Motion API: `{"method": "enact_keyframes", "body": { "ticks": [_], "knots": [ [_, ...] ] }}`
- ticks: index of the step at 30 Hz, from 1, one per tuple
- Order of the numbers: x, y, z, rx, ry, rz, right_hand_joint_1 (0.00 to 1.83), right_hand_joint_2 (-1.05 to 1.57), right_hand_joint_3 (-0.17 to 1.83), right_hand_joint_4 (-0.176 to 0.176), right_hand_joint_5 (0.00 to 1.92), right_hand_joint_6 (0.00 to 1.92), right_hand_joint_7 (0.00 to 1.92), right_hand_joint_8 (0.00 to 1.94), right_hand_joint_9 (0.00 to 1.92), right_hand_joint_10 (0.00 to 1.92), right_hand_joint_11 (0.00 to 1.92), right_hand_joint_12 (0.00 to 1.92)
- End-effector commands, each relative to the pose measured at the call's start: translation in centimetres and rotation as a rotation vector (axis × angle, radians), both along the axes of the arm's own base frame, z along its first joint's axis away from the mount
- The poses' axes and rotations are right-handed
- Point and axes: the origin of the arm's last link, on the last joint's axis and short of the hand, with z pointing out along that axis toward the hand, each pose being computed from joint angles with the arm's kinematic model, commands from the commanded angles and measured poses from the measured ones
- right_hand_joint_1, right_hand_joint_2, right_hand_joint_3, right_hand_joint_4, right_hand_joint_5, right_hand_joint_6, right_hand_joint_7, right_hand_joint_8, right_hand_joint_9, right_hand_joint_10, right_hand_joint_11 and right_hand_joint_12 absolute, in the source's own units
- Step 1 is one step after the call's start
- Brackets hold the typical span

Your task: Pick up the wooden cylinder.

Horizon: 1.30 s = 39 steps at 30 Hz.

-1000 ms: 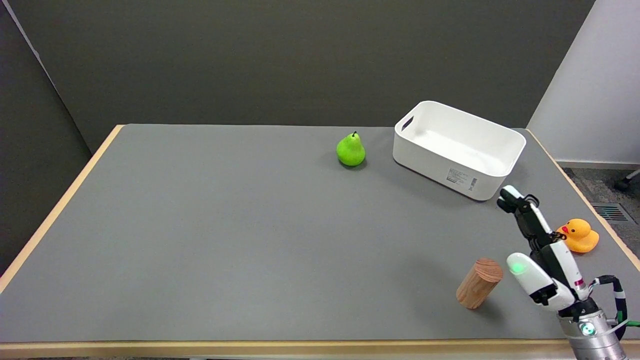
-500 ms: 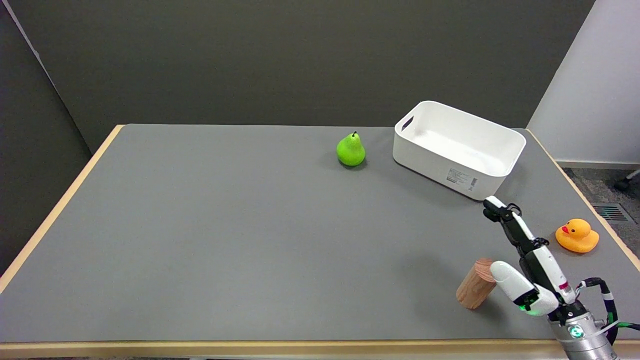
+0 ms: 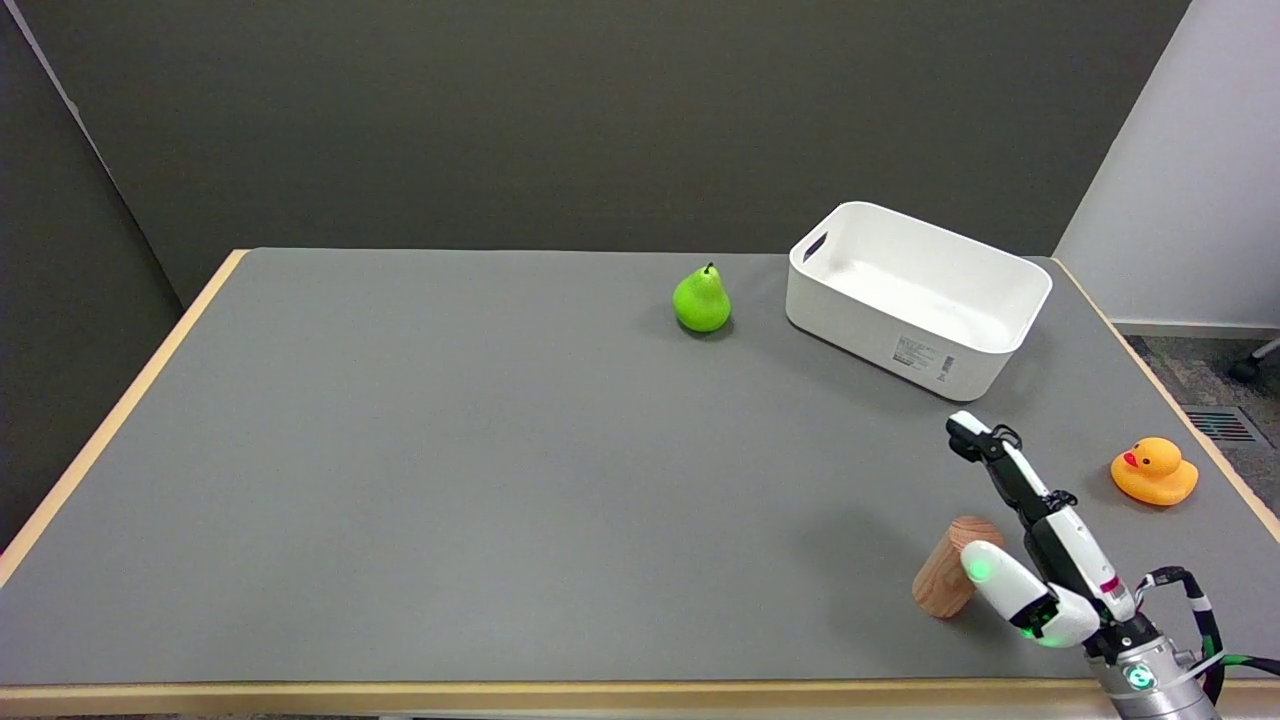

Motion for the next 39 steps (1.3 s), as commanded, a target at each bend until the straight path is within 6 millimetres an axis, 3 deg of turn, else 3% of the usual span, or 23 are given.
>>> {"method": "enact_keyframes", "body": {
  "ticks": [1, 12, 39],
  "knots": [
    [-0.7, 0.8, -1.8, 0.046, -0.024, -0.022, 0.27, 0.56, 0.89, -0.176, 0.08, 0.46, 0.04, 0.25, 0.0, 0.22, 0.0, 0.59],
    [-0.4, 0.9, -3.4, 0.101, -0.047, 0.014, 0.26, 0.57, 0.89, -0.176, 0.07, 0.46, 0.04, 0.24, 0.0, 0.2, 0.0, 0.58],
    [-1.0, -0.7, -3.5, 0.112, -0.024, -0.013, 0.26, 0.57, 0.89, -0.176, 0.07, 0.44, 0.03, 0.22, 0.0, 0.19, 0.0, 0.55]
  ]
}}
